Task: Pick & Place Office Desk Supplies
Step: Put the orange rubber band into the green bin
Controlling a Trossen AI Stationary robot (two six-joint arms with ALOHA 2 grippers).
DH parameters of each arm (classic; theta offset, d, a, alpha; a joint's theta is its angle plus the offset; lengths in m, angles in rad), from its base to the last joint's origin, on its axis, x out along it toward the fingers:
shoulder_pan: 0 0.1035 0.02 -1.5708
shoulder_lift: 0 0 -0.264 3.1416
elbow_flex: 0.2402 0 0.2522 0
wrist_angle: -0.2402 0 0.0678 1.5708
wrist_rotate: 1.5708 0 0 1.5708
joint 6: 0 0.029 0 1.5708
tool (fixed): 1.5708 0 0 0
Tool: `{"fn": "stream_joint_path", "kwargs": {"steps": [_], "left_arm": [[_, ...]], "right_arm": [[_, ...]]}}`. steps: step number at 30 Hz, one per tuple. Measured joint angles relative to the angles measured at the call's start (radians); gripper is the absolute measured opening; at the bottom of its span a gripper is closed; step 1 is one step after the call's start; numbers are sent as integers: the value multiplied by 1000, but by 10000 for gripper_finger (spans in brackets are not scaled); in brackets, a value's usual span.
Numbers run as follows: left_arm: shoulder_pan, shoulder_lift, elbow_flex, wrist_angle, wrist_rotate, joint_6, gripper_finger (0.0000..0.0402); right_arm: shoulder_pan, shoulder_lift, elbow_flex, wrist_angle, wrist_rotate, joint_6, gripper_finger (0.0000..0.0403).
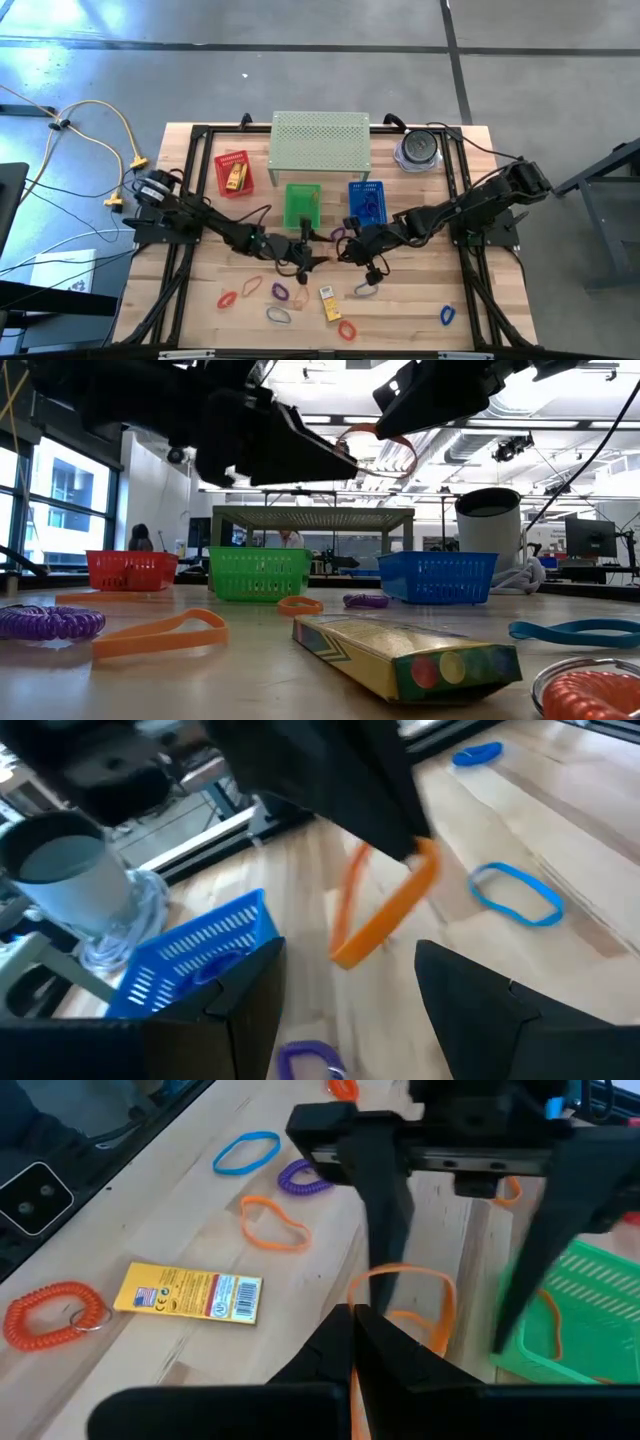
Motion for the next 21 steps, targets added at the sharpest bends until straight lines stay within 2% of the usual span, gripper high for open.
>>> {"fn": "stream_joint_path", "kwargs": {"steps": [11,21], "left_arm": [[-17,1,0,27,4,8,179],[-14,1,0,34,-25,7,111]], "right_arm": [[0,0,0,0,0,0,3],[-3,0,0,0,-26,-6,3]]}}
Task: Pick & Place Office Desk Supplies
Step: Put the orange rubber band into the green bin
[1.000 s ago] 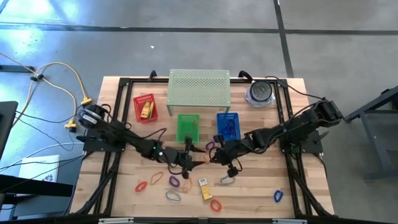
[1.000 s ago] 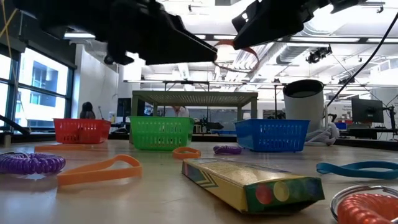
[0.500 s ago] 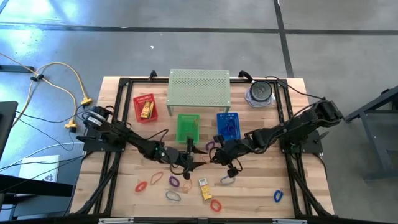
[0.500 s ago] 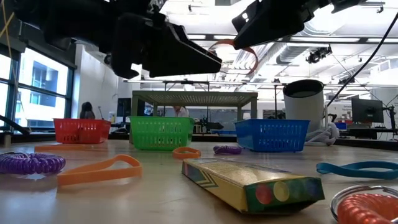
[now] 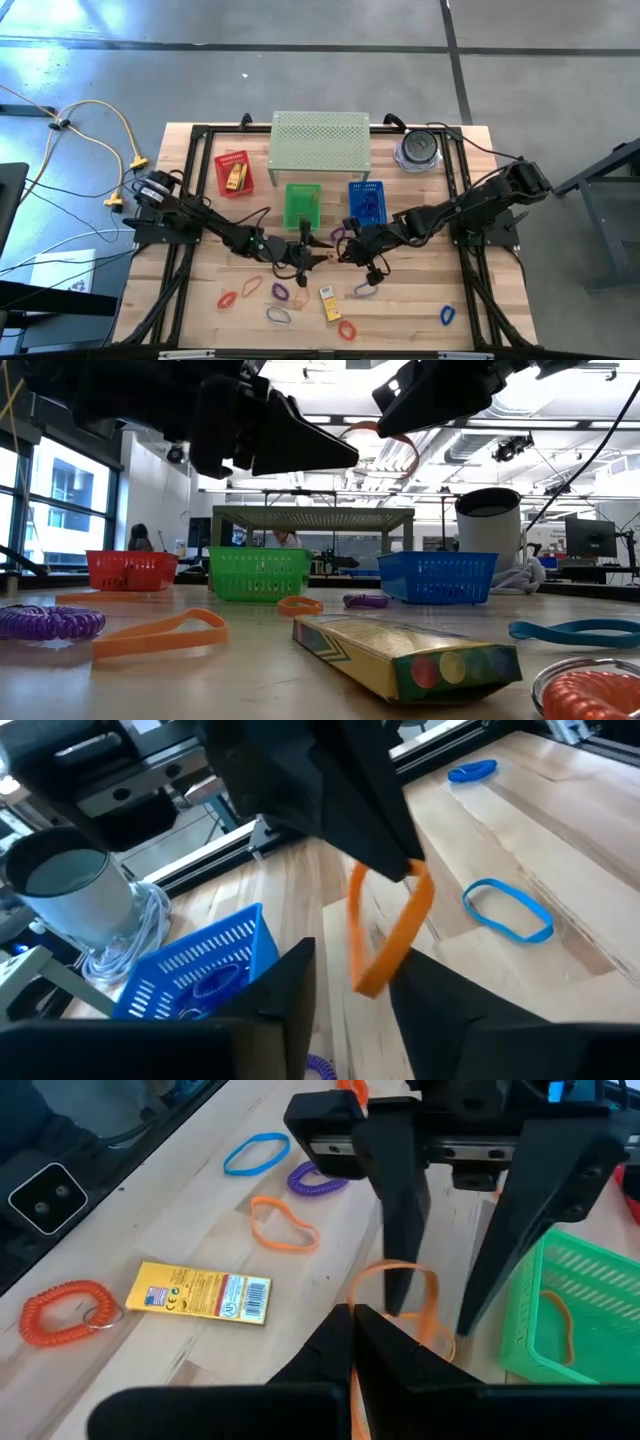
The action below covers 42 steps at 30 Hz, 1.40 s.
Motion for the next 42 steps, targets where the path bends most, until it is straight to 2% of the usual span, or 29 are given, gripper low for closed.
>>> {"fn": "stream_joint_path", "kwargs": {"steps": [12,15,18,22,27,30,32,35,38,42], "left_arm": [[-8,0,0,0,-21,-7,8],[-21,0,0,0,-78,-4,3],[-41,0,0,-1,-125,-3,2],[-65,0,0,-1,-135,-18,1],[-73,-10,0,-39,-142,-95,1],[-73,-58,0,-182,-187,-170,1],[-73,-121,6,-347,-240,-249,1],[-65,-245,20,-601,-247,-425,1],[-27,-370,27,-794,-211,-591,1],[85,-469,27,-929,-100,-781,1]], "right_arm": [[-2,0,0,0,5,-20,3],[-2,0,0,8,13,2,3],[-1,0,0,12,68,37,11],[-1,0,0,9,139,140,48],[20,-27,0,-4,151,167,132],[49,-53,0,-37,170,166,185],[73,-72,0,-70,207,172,213],[101,-85,1,-99,272,213,238],[119,-84,1,-117,296,232,247],[124,-84,1,-122,296,247,246]]}}
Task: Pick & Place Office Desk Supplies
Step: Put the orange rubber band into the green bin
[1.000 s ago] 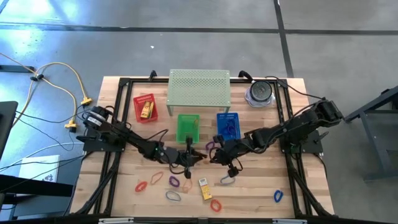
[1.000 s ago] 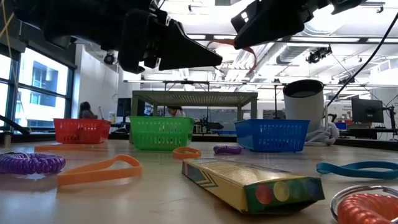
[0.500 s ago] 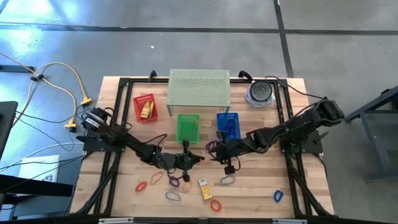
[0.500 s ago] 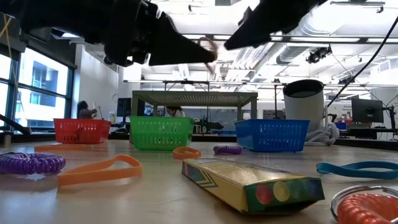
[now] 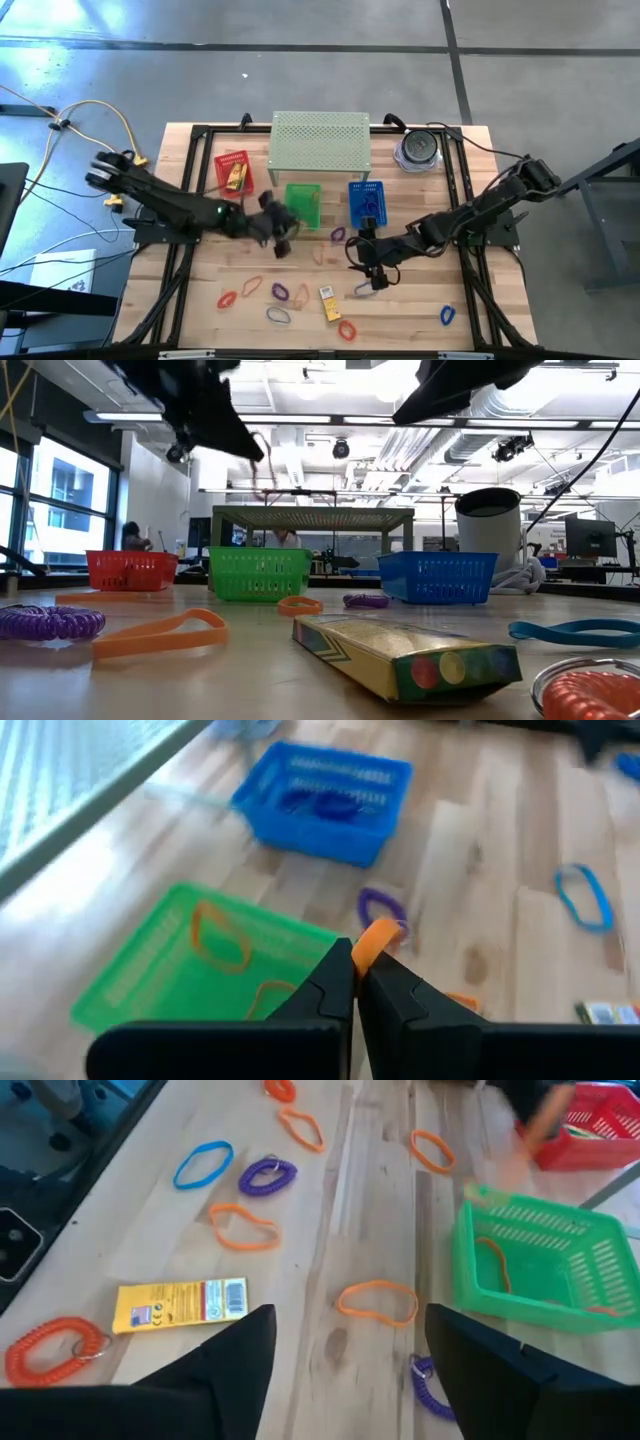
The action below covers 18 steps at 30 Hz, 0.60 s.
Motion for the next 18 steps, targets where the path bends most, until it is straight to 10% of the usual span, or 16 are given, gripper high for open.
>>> {"fn": "stream_joint_path", "kwargs": {"steps": [10,18], "left_arm": [[242,117,-1,-60,281,-192,0],[295,169,-1,-58,299,-200,6]], "right_arm": [[-1,1,0,1,3,0,243],[-1,1,-1,-15,0,0,243]]}}
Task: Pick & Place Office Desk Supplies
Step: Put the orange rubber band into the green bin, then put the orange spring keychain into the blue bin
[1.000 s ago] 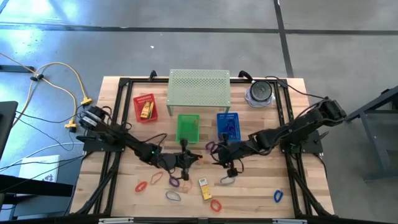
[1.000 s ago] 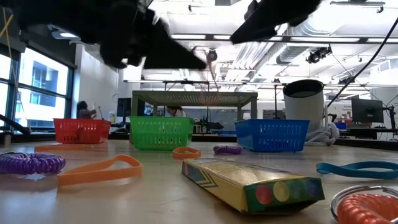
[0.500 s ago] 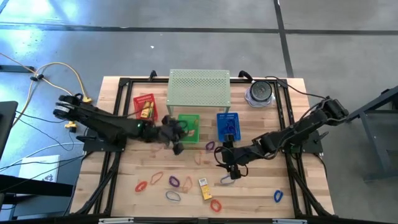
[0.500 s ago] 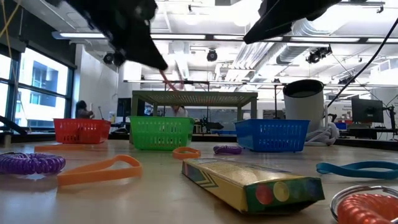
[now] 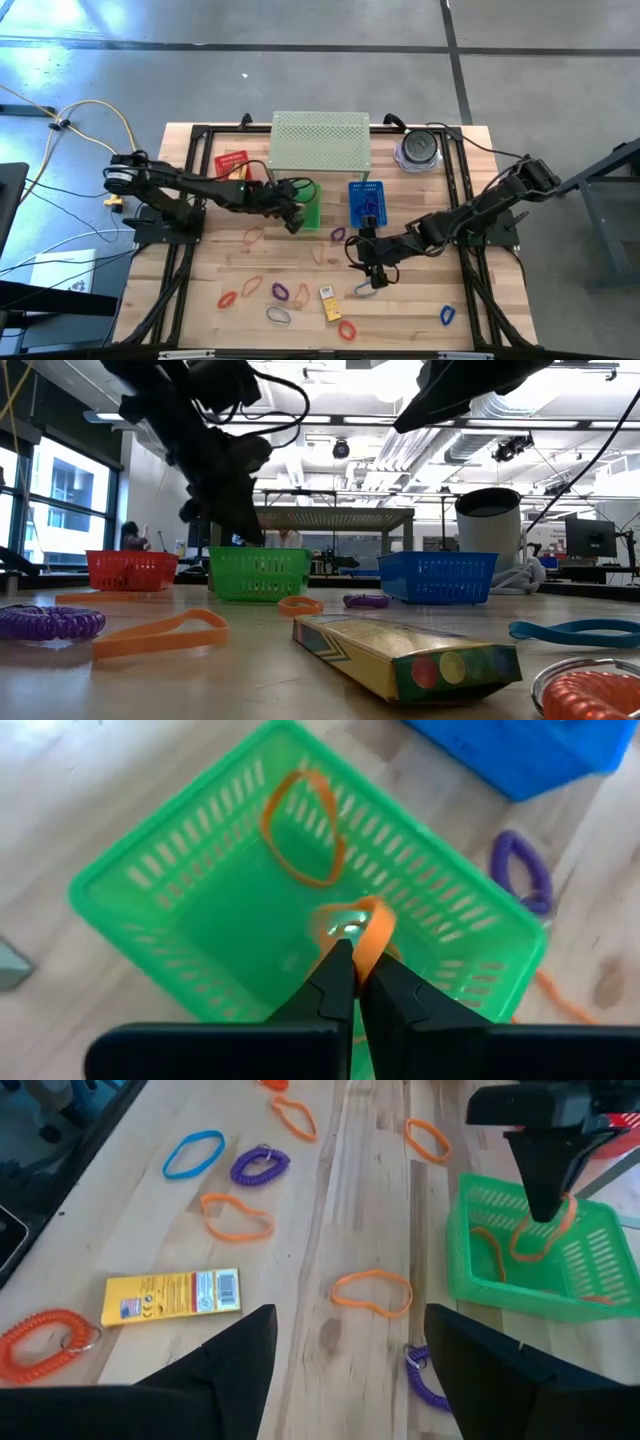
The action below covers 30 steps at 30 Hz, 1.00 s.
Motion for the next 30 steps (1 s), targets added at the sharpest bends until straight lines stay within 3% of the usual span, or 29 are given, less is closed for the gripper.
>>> {"fn": "stream_joint_path", "kwargs": {"steps": [6,14,18,24,30], "left_arm": [[-18,6,0,10,1,60,38],[-37,6,0,18,-31,62,121],[-36,6,0,33,-18,66,143],[-47,-64,2,9,169,162,146],[-128,-177,2,-154,364,93,146]], "right_arm": [[0,0,0,-3,0,0,243],[0,0,0,2,-1,0,243],[0,1,0,1,-1,-1,243],[0,1,0,-18,-1,-3,243],[-5,1,0,-19,-2,-3,243]]}}
